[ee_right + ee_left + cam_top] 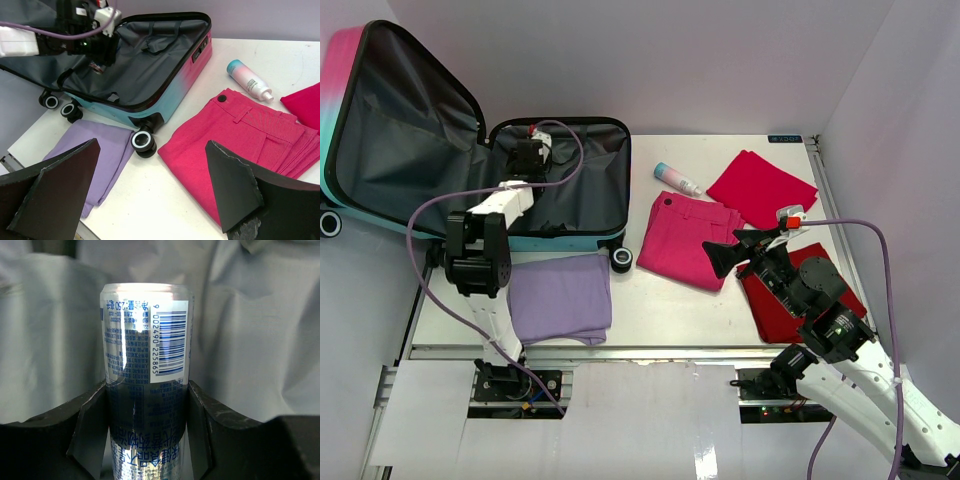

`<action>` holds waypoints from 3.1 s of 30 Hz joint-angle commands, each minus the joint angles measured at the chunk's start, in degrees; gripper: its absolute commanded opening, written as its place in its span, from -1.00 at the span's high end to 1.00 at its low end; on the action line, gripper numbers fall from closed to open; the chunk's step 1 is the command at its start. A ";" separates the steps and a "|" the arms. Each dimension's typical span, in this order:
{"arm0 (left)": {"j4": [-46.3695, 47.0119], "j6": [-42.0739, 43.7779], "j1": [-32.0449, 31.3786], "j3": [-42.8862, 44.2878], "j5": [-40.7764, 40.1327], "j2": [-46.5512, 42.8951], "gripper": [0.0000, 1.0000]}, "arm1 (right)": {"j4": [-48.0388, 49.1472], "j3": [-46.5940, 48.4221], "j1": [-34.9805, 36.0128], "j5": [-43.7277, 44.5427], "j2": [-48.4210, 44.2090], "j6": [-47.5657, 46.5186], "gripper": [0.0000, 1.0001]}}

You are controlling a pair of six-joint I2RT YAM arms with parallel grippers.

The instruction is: Pack the luggage

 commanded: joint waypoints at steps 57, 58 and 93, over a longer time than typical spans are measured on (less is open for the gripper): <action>-8.92 -37.51 -22.06 0.75 57.60 -17.44 -0.76 | -2.98 11.05 -15.73 4.08 49.97 9.93 -0.98; -9.40 -37.13 -22.29 0.70 57.36 -16.91 -0.75 | -3.22 11.29 -15.73 4.55 51.12 10.26 -0.98; -13.46 -35.53 -28.35 5.43 43.73 2.85 -0.72 | 6.07 10.15 -23.33 -4.18 61.29 2.66 0.16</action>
